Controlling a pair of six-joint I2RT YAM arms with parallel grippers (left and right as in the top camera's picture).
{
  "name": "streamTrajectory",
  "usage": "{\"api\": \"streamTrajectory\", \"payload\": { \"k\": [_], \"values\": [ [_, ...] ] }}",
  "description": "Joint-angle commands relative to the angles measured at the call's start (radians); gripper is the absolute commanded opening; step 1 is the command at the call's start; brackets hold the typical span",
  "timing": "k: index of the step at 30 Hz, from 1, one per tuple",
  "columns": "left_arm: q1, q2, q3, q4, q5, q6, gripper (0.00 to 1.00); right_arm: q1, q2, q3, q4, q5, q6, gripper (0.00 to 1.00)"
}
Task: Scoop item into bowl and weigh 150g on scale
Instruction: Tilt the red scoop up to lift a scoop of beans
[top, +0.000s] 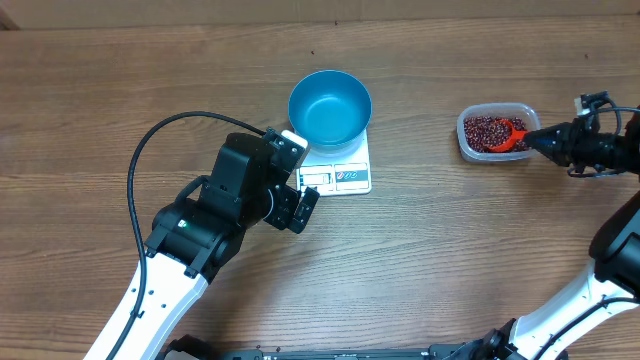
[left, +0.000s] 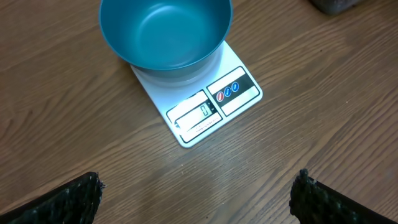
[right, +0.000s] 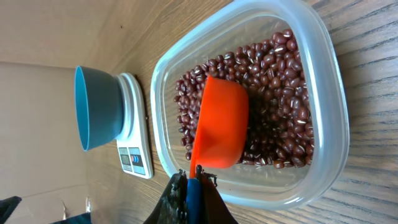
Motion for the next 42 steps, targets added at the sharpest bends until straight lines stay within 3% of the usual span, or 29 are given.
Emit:
{"api": "streamTrajectory", "payload": {
  "k": [1, 42],
  "values": [
    [-0.003, 0.006, 0.024, 0.003, 0.015, -0.01, 1.0, -0.015, 0.006, -0.006, -0.008, -0.075, -0.018, 0.04],
    [-0.003, 0.006, 0.024, 0.003, 0.015, -0.01, 0.99, -0.017, 0.006, -0.006, -0.124, -0.245, -0.018, 0.03]
  ]
}}
